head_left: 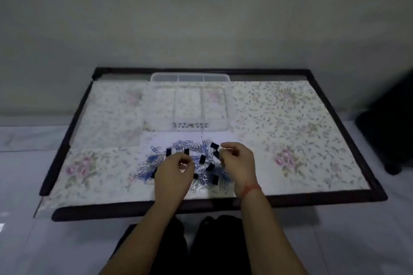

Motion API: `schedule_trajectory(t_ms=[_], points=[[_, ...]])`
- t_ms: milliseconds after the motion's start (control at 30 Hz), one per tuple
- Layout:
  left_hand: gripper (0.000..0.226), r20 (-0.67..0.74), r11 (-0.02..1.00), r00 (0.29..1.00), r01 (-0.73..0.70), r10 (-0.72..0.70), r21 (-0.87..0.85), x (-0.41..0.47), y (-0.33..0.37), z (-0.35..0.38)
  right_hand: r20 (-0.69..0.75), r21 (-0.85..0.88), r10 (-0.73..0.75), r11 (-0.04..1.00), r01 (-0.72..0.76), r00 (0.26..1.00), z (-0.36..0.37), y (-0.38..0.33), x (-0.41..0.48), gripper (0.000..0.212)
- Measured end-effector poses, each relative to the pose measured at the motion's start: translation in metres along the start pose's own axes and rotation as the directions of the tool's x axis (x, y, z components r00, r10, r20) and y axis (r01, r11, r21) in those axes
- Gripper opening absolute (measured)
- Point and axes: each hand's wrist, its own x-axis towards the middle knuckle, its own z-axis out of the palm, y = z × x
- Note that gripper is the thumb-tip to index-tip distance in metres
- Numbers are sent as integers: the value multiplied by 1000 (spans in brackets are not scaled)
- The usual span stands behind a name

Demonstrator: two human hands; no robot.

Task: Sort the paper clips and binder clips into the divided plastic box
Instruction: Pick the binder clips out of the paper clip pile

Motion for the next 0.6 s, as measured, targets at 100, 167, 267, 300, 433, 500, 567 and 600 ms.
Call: schedule_trajectory(t_ms=[100,167,267,300,433,500,567,600], points=[[14,30,975,997,-72,67,212,9,-13,18,-30,-358,-116,929,98,993,-1,23,15,19],[16,71,925,993,-110,91,363,15,-24,27,0,-503,-125,858,108,992,2,35,22,23],[17,133,860,985,-163,112,484,24,-35,30,80,-636,-143,755,161,986,11,50,28,33],[19,138,859,986,-153,97,488,30,-37,29,97,-646,-162,740,186,982,15,55,31,36],[25,215,851,976,-132,23,508,41,-38,31,130,-710,-177,670,216,976,26,63,41,37],[24,239,852,971,-128,4,507,41,-38,37,124,-725,-170,658,206,978,29,64,44,36],[20,234,858,972,-119,-2,500,40,-38,41,107,-731,-162,656,188,981,30,63,44,35],[17,235,854,972,-121,-2,506,40,-37,42,101,-729,-151,661,177,983,31,63,44,35]])
